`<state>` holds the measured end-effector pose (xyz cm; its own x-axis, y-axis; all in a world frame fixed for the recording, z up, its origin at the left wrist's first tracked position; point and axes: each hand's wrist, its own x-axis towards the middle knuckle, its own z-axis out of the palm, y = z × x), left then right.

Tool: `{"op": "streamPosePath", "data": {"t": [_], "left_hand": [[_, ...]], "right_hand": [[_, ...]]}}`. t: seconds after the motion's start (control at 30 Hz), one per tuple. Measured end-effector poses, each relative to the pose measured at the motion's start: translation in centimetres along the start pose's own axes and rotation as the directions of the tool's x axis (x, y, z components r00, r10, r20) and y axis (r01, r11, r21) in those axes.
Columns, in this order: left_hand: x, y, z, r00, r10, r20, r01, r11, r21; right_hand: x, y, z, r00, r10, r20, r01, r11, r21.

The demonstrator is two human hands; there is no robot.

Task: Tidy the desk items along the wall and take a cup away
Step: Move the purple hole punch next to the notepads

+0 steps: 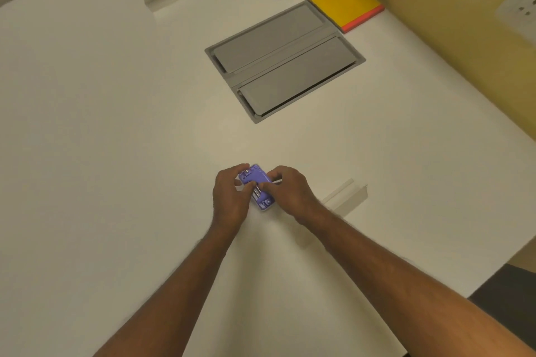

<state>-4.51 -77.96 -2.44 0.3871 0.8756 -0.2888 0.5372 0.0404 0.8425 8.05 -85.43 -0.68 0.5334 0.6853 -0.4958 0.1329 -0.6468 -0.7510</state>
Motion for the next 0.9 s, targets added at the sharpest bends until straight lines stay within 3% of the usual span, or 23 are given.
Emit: {"op": "streamPosePath", "data": {"t": [0.2,0.53,0.8,0.9], "left_hand": [[5.2,6.0,5.6,0.999,-0.013,0.031,0.016,0.996,-0.090],[14.3,14.5,16.9,0.986,0.086,0.141,-0.079,0.996,-0.051],[21.0,17.5,24.4,0.943,0.267,0.200,-0.281,0.959,0.044],[22.5,17.4,25.5,0.878,0.443,0.181,-0.477,0.843,0.249]], "right_hand": [[4.2,-0.6,-7.1,0.994,0.050,-0.099,-0.037,0.991,0.130],[13.3,0.8,-19.5,0.968,0.078,-0.238,-0.023,0.975,0.223],[21.6,2.1,-27.3,0.944,0.044,-0.326,0.024,0.979,0.203],[24.2,2.3,-29.6,0.938,0.040,-0.346,0.030,0.980,0.195]]}}
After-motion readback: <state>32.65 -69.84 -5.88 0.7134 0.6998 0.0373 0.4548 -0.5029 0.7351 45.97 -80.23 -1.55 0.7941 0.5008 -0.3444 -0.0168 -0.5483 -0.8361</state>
